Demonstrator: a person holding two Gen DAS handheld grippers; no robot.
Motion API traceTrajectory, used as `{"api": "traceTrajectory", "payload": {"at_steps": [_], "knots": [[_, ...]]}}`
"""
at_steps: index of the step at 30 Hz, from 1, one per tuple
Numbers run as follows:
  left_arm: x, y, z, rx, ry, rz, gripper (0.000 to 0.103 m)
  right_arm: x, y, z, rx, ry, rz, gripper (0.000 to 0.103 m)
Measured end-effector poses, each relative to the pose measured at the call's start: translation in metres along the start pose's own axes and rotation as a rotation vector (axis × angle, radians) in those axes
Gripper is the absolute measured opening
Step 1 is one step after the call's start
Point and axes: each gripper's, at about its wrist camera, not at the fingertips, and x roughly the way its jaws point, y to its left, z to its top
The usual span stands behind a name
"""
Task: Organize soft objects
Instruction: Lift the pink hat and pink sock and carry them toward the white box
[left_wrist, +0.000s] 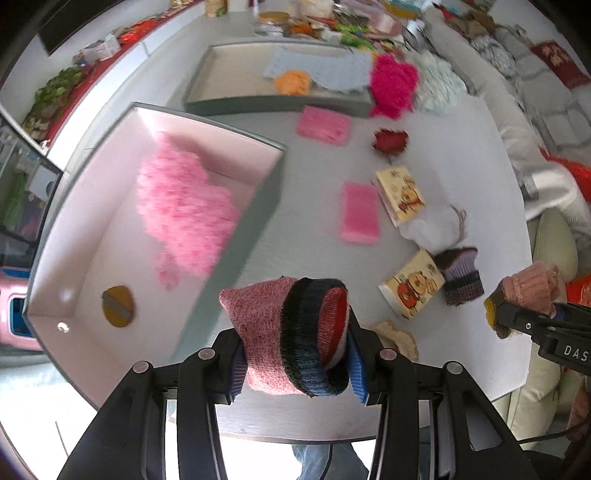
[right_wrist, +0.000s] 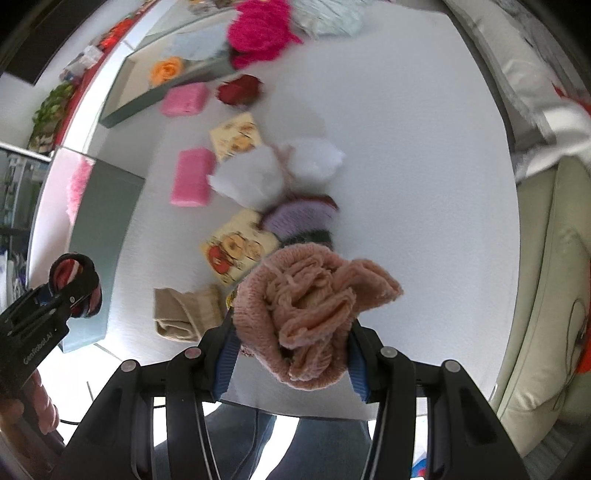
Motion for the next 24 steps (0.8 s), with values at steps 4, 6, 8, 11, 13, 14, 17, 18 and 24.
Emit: {"api": "traceTrajectory", "payload": {"at_steps": [4,6,8,11,13,14,17,18,24], "knots": [[-0.010,0.022,-0.002,-0.056,-0.032,0.015,0.046,-0.015,0.025,0.004,-0.069,-0.016,-0.007,0.054],[-0.016,0.035,-0.005,-0.092,-0.052,0.023,0.046,-0.021,0.035,0.007,-0.100,-0.021,-0.009,0.054],[-0.023,0.047,-0.007,-0.121,-0.079,0.050,0.046,-0.025,0.050,0.011,-0.138,-0.028,-0.012,0.054],[-0.031,0.063,-0.011,-0.167,-0.112,0.069,0.046,-0.031,0.072,0.016,-0.198,-0.037,-0.014,0.054],[-0.034,0.073,-0.012,-0.203,-0.124,0.077,0.046,-0.034,0.089,0.020,-0.240,-0.039,-0.014,0.054],[-0.035,0.078,-0.013,-0.216,-0.128,0.082,0.046,-0.035,0.097,0.022,-0.262,-0.040,-0.015,0.054],[-0.037,0.096,-0.017,-0.273,-0.135,0.098,0.046,-0.038,0.126,0.027,-0.330,-0.046,-0.013,0.054],[-0.037,0.102,-0.018,-0.293,-0.136,0.102,0.046,-0.039,0.136,0.029,-0.351,-0.048,-0.010,0.054],[-0.037,0.134,-0.026,-0.383,-0.141,0.148,0.046,-0.043,0.199,0.036,-0.490,-0.060,0.010,0.054]]}}
